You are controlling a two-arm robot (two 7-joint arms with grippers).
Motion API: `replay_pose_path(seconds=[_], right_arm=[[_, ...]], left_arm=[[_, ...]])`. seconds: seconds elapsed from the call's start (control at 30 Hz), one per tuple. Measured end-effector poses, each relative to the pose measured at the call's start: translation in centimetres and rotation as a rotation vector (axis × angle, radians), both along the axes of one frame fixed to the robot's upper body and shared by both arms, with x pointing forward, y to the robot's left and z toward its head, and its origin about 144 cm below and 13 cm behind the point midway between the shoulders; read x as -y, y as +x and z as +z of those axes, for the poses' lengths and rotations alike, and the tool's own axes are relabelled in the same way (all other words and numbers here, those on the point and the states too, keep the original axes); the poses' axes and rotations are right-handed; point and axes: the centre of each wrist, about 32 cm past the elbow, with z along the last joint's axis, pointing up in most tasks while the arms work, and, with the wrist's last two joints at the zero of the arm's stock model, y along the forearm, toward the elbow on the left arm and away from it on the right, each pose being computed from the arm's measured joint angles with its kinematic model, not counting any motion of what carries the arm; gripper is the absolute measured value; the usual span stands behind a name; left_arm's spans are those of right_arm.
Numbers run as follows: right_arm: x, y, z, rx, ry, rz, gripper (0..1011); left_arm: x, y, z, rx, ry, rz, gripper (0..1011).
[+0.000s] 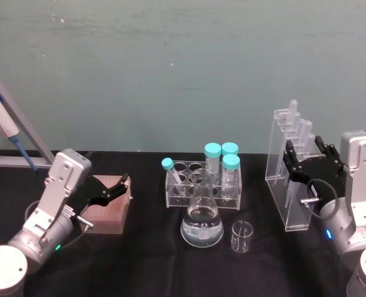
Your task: Place the experimental apparatus aside using one hand.
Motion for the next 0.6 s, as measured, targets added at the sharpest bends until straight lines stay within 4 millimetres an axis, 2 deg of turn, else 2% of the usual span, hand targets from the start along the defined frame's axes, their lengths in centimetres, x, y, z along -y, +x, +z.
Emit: replay_pose_path(seconds=[0.6], right_arm=[[0.00, 0.00, 0.00, 0.000, 0.000, 0.000, 605]], left_arm=[[0.00, 0.00, 0.00, 0.000, 0.000, 0.000, 1000]])
